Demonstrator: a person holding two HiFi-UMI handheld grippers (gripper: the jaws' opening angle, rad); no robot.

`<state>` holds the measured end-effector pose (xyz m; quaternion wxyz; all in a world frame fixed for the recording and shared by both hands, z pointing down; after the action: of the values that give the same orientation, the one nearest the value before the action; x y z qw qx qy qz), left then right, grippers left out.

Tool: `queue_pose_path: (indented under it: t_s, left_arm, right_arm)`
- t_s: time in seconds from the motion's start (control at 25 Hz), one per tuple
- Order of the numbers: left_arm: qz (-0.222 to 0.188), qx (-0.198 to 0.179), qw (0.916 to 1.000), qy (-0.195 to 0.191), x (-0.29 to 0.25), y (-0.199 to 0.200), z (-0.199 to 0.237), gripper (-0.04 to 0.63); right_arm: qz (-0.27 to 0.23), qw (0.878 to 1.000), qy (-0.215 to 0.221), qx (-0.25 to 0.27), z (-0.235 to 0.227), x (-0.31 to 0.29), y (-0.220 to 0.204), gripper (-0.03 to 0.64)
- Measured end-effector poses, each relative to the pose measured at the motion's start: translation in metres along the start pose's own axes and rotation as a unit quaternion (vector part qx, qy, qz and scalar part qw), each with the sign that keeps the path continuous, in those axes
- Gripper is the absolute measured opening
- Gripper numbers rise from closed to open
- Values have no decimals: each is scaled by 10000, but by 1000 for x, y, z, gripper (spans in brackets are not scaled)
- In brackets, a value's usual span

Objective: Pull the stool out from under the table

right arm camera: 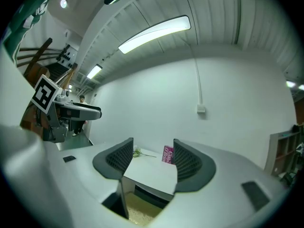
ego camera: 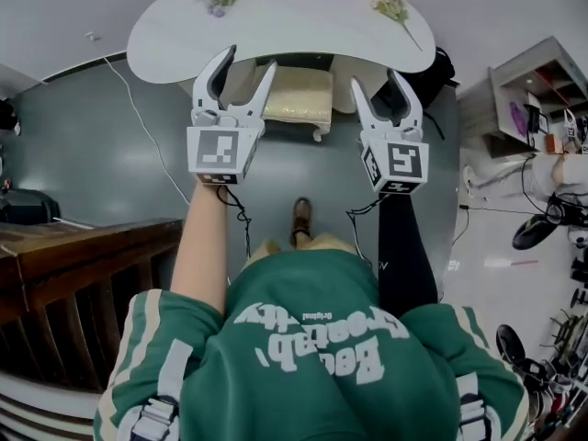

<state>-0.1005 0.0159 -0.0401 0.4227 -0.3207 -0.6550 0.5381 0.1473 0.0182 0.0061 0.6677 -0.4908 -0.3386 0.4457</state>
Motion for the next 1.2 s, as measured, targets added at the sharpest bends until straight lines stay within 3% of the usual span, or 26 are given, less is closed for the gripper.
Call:
queue_pose_path:
  t_s: [0.4,0.8,1.2]
  left_arm:
    - [212,-43,9990,392,-71,-37,29,261]
    - [223,-36,9995,240,-104,-57,39,261]
    - [226,5,9997,42,-113,-103,60,262]
  right_arm:
    - [63,9995,276,-129,-37,-81,-36,281]
    - [195,9992,264,-234,-46,-115,-53,273]
    - [298,9991,186,-236,-27,-134,-88,270]
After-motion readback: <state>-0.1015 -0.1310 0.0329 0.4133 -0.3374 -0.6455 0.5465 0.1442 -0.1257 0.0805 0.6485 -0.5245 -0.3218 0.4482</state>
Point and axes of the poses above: the fingertips, and each gripper's own axes: x backward along the fingers, z to its left, y out of its top, the point moved 7 cm from there along x, backward along the fingers, and after that the axes turned 6 degrees about x, right-handed, at the moved point
